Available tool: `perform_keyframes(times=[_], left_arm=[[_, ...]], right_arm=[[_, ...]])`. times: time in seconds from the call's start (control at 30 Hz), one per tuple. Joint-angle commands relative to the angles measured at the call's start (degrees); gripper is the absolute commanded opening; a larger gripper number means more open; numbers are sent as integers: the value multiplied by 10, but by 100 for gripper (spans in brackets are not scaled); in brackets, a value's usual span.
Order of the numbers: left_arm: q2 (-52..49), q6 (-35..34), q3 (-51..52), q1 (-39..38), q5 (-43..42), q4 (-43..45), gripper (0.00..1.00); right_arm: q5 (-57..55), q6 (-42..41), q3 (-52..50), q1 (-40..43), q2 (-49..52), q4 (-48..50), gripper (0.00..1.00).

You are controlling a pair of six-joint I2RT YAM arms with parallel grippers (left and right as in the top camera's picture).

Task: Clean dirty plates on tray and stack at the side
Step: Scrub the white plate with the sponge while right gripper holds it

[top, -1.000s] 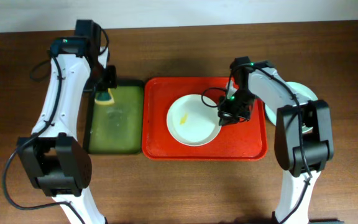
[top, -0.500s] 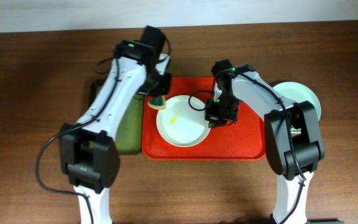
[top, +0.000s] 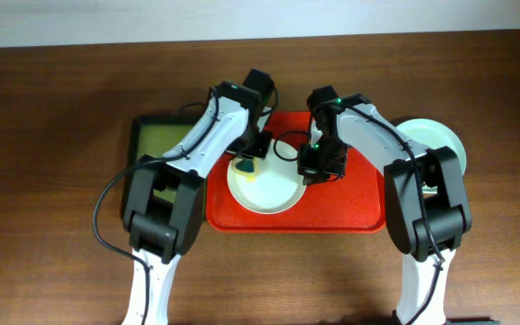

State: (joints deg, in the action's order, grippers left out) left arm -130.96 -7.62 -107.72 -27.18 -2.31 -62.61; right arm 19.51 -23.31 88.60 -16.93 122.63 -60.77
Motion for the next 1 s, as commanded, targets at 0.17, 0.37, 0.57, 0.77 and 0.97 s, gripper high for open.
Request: perform_keyframes(times=[0.17, 0.37, 0.57, 0.77, 0.97], left_arm=[[7, 28, 82, -42, -105, 33, 0], [97, 27, -19, 26, -103, -4, 0], [92, 12, 89, 5, -47, 36, 0], [92, -88, 229, -13, 47, 142, 0], [97, -4, 167, 3, -236, 108, 0]], right_arm=[[-26, 5, -3, -4, -3, 4, 4], [-26, 5, -3, -4, -3, 4, 4], [-26, 5, -3, -4, -3, 6, 4], [-26, 5, -3, -4, -3, 6, 4], [-26, 5, -3, -4, -3, 8, 4]])
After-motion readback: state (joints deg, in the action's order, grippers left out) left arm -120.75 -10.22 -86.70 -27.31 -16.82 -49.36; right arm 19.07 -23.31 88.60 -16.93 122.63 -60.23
